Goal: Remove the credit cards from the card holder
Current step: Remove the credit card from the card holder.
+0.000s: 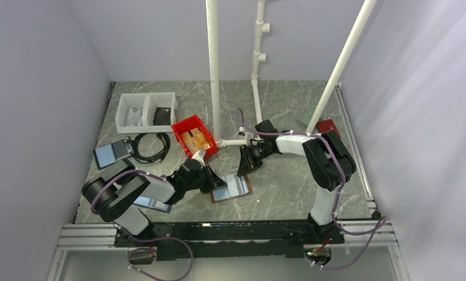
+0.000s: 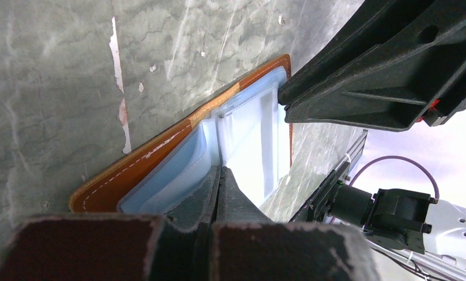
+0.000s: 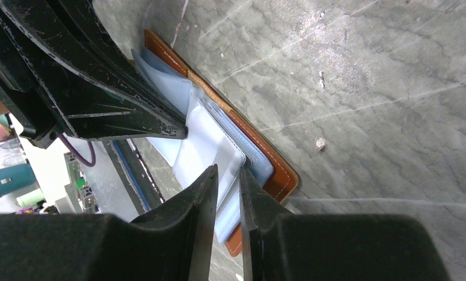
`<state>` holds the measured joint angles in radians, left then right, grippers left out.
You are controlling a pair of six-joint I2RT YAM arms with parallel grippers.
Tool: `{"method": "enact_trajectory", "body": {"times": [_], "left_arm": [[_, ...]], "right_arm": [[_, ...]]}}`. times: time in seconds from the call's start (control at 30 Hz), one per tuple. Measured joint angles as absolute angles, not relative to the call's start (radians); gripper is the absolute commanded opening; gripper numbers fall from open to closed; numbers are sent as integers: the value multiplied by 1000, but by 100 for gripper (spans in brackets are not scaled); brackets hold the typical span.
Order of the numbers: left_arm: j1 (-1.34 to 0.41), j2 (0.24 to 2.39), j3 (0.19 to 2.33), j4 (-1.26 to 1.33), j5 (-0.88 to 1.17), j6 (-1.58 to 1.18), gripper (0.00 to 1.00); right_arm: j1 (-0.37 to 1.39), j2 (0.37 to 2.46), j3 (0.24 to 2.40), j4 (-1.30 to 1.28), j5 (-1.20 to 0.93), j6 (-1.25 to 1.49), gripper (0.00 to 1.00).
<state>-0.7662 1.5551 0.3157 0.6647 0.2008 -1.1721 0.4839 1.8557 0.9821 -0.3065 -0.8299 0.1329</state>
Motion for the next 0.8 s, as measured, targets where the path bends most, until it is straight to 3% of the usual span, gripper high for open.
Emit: {"method": "enact_trajectory", "body": {"times": [0.6, 0.7, 0.8], "left_arm": [[-765, 1578, 315, 701, 215, -1172, 1], [-765, 1581, 315, 706, 218, -1172, 6], [-765, 1581, 315, 706, 220, -1171, 21]], "right_arm": [[489, 1859, 982, -305, -902, 134, 22], [495, 1859, 982, -305, -938, 136, 21], [500, 1859, 982, -305, -964, 139, 21]]}}
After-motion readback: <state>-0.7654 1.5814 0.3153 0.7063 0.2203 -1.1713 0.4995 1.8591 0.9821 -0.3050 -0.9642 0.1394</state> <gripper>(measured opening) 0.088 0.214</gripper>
